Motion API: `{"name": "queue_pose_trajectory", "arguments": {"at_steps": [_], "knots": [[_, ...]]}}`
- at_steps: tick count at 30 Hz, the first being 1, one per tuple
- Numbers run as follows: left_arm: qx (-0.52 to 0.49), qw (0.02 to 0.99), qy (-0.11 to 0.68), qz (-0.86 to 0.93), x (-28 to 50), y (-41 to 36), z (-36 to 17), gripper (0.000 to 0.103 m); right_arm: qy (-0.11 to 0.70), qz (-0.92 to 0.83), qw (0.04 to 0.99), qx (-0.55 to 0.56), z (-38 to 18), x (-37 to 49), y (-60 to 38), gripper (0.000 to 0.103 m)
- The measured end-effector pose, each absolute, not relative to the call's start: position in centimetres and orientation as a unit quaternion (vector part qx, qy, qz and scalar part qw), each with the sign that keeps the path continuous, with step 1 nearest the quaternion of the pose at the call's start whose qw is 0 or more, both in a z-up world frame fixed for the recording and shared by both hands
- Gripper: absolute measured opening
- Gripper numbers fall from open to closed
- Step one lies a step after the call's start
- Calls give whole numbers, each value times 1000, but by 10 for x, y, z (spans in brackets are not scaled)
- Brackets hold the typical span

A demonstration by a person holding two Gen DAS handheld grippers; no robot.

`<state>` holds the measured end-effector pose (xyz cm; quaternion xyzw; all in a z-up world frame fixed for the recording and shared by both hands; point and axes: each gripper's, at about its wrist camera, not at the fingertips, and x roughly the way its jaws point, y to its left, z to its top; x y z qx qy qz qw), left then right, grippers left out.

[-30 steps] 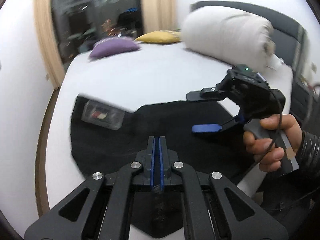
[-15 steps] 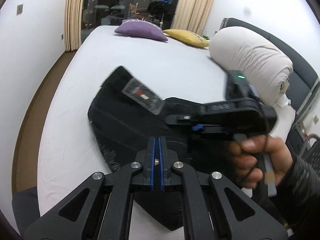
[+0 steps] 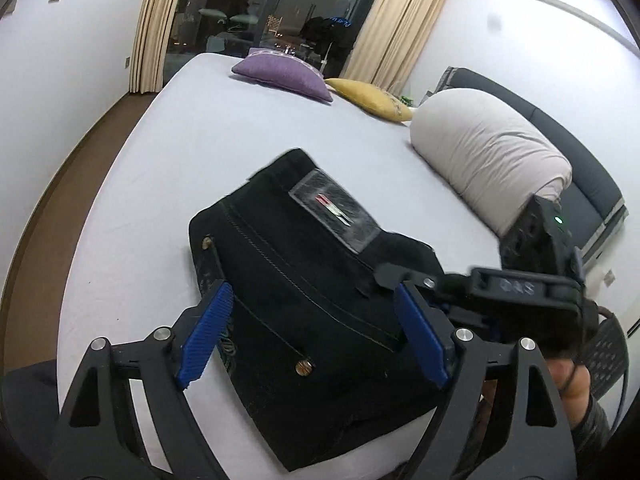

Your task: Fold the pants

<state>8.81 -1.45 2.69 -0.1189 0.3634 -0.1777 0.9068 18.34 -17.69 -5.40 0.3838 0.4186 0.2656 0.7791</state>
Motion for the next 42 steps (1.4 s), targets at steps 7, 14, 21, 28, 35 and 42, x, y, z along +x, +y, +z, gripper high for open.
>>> {"name": "queue_pose_trajectory", "arguments": {"at_steps": [7,14,21,28,35,42], "knots": [[-98,898,376,-207,88,-32,28,82,390,210,809,387,-47,148,-214,14],[-71,887,397,-226,95,-59,17,82,349,95,817,449,-78,94,-275,14],[-26,867,425,-258,106,-102,-4,82,378,38,780,498,-125,68,-294,14],[11,867,406,-288,117,-137,1,82,361,30,770,525,-129,48,-321,14],[53,838,461,-287,149,-167,-43,82,386,50,744,543,-147,57,-312,13],[33,845,445,-294,168,-163,-31,82,404,49,721,560,-136,45,-321,28]]}}
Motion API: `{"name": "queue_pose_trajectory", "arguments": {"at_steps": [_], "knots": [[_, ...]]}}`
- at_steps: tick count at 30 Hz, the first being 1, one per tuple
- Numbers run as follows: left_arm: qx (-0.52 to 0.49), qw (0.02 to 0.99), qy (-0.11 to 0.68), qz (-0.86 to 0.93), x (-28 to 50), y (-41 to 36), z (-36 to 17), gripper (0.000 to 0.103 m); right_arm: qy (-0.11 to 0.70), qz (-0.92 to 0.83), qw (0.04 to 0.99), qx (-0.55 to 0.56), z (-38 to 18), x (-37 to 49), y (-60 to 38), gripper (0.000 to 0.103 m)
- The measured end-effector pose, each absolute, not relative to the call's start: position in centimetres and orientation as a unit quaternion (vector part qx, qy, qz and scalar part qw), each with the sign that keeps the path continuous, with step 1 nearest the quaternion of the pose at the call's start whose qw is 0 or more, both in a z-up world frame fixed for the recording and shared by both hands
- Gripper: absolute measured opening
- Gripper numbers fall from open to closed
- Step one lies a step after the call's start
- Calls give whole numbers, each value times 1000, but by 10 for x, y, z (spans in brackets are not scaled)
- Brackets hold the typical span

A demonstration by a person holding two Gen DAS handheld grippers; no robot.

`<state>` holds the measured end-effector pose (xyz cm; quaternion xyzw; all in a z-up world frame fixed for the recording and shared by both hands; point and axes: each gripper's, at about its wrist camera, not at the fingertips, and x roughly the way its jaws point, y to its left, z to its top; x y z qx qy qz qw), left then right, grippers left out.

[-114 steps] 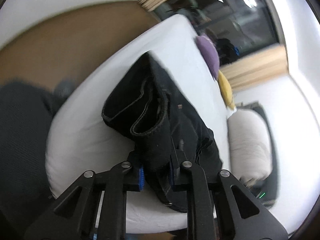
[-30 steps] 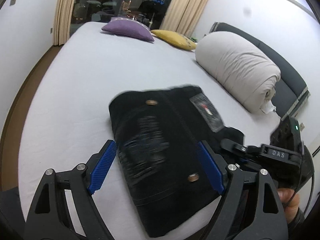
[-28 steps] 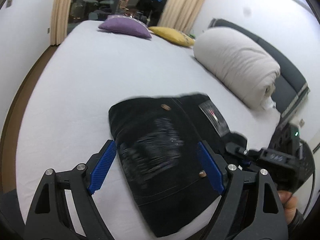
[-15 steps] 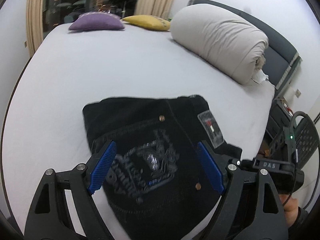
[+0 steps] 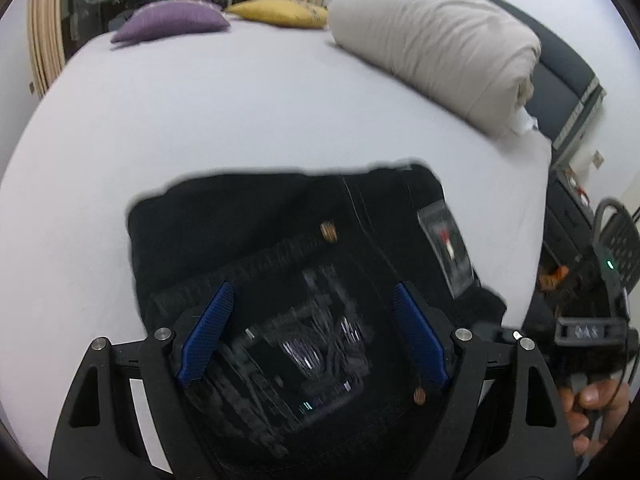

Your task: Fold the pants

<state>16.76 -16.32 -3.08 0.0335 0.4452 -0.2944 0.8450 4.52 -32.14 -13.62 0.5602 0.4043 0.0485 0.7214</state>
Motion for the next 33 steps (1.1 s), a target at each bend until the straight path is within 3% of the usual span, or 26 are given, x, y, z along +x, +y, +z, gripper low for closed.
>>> {"name": "queue_pose_trajectory", "arguments": {"at_steps": [3,5,6,7,12,16,17,20,28,33], "knots": [[16,846,445,-295,186,-159,-30,80,403,3,750,525,-114,26,-332,33],[28,836,465,-291,197,-161,-43,64,390,-8,767,509,-97,23,-337,33],[34,829,479,-285,201,-162,-53,50,380,-4,776,503,-89,25,-340,33],[34,826,489,-279,203,-161,-63,42,374,5,782,499,-83,27,-341,33],[14,827,485,-284,210,-157,-73,41,391,101,782,475,-59,90,-319,33],[11,829,478,-290,208,-153,-73,41,412,139,771,464,-81,148,-306,33],[10,830,477,-290,206,-151,-73,41,415,141,764,473,-92,161,-311,30],[10,831,475,-289,204,-152,-73,41,419,103,756,492,-119,183,-335,0],[8,836,474,-277,190,-146,-69,41,382,78,744,542,-142,123,-376,0],[27,840,474,-263,178,-148,-64,41,387,56,760,519,-131,98,-364,0]]}}
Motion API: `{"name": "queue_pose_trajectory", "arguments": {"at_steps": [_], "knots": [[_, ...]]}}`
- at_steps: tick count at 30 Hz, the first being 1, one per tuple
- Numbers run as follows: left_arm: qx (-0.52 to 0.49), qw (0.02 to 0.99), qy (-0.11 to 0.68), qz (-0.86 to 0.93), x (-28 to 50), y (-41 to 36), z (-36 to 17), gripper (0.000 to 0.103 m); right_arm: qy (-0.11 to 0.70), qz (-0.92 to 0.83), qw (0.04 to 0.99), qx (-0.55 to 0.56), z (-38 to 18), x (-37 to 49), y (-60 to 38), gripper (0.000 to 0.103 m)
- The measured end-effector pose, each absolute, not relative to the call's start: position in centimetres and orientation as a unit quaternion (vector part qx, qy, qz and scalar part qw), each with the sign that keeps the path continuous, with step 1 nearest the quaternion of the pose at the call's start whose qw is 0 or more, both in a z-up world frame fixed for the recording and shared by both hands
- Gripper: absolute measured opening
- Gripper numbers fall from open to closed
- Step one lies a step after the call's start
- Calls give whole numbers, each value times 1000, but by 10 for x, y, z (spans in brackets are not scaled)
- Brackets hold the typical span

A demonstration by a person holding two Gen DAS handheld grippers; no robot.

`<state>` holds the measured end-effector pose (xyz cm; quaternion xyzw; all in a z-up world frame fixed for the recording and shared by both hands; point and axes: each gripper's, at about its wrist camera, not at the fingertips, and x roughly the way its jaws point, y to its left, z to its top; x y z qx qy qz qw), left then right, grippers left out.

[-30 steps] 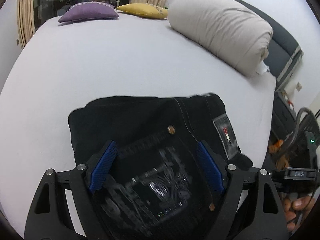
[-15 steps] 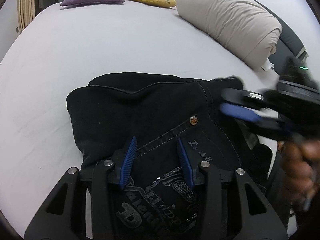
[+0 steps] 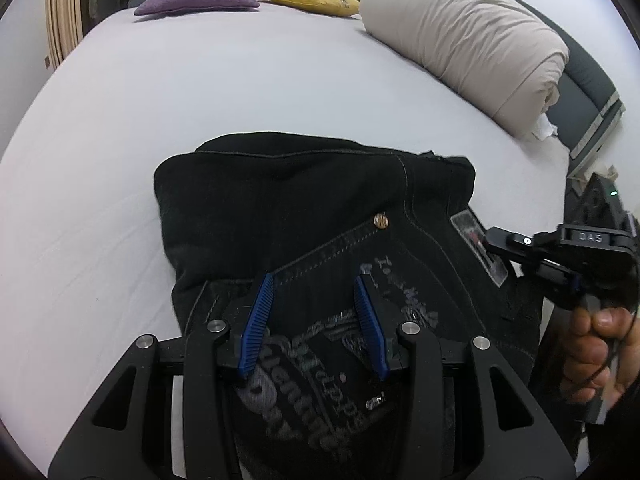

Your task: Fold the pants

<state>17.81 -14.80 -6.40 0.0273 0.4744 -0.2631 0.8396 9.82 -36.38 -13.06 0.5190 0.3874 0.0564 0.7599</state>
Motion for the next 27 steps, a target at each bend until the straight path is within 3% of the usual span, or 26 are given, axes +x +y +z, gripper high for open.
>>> {"name": "queue_pose_trajectory", "arguments": {"at_steps": [10,11,12,13,14,15,17,19,23,25,27], "knots": [[48,844,472,-251,152,-135,-63,42,403,32,782,475,-124,86,-354,0],[50,844,470,-252,149,-134,-63,42,406,30,786,465,-120,84,-354,5],[53,845,468,-252,143,-131,-62,43,410,23,793,450,-115,82,-354,24],[56,847,465,-254,138,-129,-61,46,413,13,798,439,-111,79,-354,37],[59,847,462,-258,131,-125,-60,49,413,0,804,427,-104,75,-356,60],[62,847,459,-262,125,-122,-58,54,406,-8,811,421,-99,72,-357,66],[68,850,449,-268,105,-114,-53,63,389,-14,827,406,-87,66,-361,66],[60,851,443,-276,88,-103,-47,79,384,-6,836,392,-80,69,-363,72],[2,860,431,-273,73,-63,-35,80,411,25,827,383,-88,89,-366,76],[-41,863,436,-251,87,-46,-33,89,430,43,818,379,-97,99,-364,76],[-91,849,461,-243,104,-32,-41,89,459,54,802,378,-110,112,-359,75]]}}
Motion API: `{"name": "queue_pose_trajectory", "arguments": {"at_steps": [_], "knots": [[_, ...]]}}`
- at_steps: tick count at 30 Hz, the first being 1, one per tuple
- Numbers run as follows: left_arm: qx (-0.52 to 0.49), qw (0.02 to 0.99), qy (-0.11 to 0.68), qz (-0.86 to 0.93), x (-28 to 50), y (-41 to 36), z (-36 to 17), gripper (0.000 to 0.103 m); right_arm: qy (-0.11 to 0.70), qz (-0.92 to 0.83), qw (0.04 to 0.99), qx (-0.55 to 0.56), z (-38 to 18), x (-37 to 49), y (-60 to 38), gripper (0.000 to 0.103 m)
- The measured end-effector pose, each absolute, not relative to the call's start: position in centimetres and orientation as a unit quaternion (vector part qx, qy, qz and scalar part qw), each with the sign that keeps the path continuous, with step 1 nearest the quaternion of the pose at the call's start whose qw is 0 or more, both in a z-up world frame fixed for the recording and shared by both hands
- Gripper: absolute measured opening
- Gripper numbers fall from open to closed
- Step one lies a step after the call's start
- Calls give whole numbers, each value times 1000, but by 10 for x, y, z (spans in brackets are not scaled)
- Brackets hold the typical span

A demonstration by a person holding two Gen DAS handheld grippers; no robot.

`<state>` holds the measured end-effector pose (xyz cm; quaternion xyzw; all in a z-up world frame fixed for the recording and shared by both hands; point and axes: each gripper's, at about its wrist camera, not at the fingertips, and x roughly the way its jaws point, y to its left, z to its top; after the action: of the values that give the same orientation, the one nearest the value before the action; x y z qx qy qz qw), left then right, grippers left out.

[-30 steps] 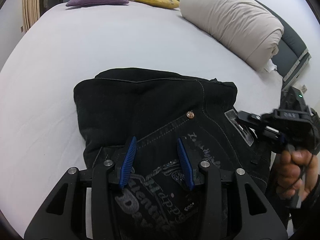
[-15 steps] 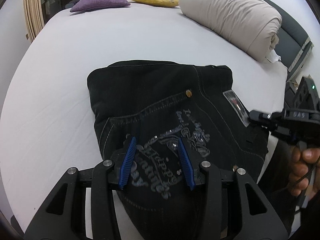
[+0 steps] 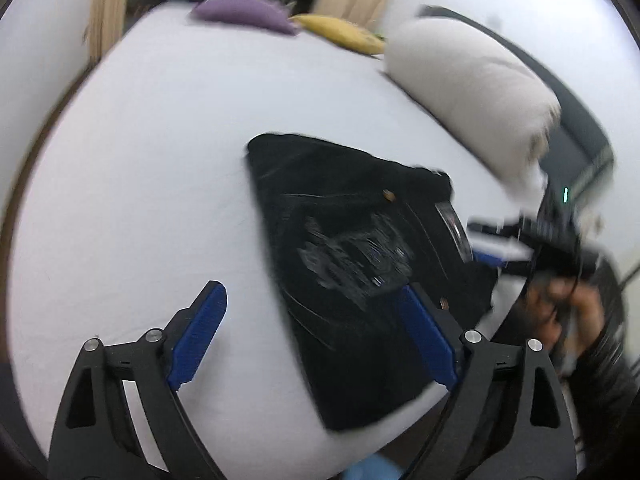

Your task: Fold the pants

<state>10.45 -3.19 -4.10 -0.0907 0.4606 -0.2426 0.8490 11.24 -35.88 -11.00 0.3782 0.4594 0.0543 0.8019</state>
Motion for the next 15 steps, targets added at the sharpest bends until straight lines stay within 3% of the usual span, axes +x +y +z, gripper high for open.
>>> {"name": "queue_pose_trajectory", "arguments": {"at_steps": [2,10,11,12,15], "knots": [[-123,828,491,-241,123,-28,-54,89,464,71,799,375,-115,119,-353,75],[-154,763,562,-281,171,-53,-83,86,494,86,785,365,-122,144,-340,44],[-158,758,564,-287,172,-55,-84,80,497,84,785,361,-122,146,-338,41],[-159,753,569,-289,174,-58,-86,60,499,83,787,352,-120,146,-335,36],[-160,752,573,-284,178,-59,-89,41,503,69,804,311,-108,146,-324,27]]}}
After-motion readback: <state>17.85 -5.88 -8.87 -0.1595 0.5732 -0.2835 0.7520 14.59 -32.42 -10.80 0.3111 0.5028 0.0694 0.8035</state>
